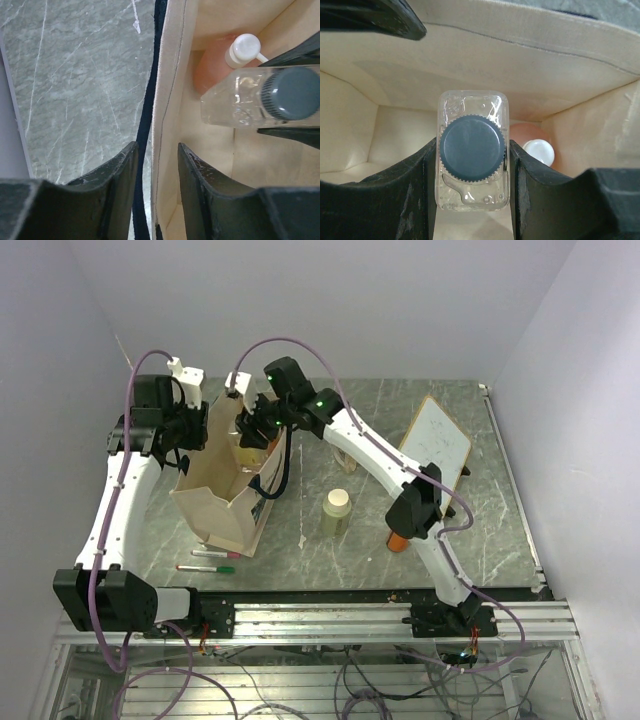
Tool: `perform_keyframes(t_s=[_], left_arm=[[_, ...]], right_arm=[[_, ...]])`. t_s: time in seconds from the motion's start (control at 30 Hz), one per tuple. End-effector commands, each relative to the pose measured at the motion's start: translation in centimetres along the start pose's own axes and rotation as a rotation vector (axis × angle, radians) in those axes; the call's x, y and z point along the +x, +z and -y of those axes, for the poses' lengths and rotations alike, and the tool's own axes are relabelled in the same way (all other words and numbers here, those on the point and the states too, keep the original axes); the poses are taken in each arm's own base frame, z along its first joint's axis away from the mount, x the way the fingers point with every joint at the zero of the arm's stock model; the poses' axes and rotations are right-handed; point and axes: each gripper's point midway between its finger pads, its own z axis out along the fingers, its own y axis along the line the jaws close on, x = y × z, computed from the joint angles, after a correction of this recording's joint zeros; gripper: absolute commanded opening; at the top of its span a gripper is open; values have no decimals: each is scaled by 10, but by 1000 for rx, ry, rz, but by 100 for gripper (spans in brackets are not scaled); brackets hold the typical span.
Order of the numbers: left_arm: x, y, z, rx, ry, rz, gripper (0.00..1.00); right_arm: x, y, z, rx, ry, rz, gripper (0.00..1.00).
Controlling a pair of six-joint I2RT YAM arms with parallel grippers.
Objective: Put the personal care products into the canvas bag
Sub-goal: Place the care product in the canvas bag.
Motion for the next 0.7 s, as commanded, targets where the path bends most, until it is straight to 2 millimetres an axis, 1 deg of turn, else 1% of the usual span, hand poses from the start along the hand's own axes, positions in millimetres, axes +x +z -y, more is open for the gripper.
perform_keyframes(t_s=[0.0, 0.23, 0.37, 0.5, 0.67], left_arm=[[-10, -1, 1, 23, 4, 41, 45], [-7, 1, 3, 35, 9, 36, 31], [-7, 1, 4, 43, 6, 40, 20], [-5, 2, 5, 45, 6, 39, 9], [-2, 4, 6, 51, 7, 33, 7]], right_arm=[[-36, 1, 19, 50, -94, 141, 0], [-28, 6, 24, 57, -88, 128, 0], [-13, 13, 25, 58, -81, 102, 0], [0, 20, 31, 68, -71, 83, 0], [8, 25, 41, 93, -77, 72, 0]])
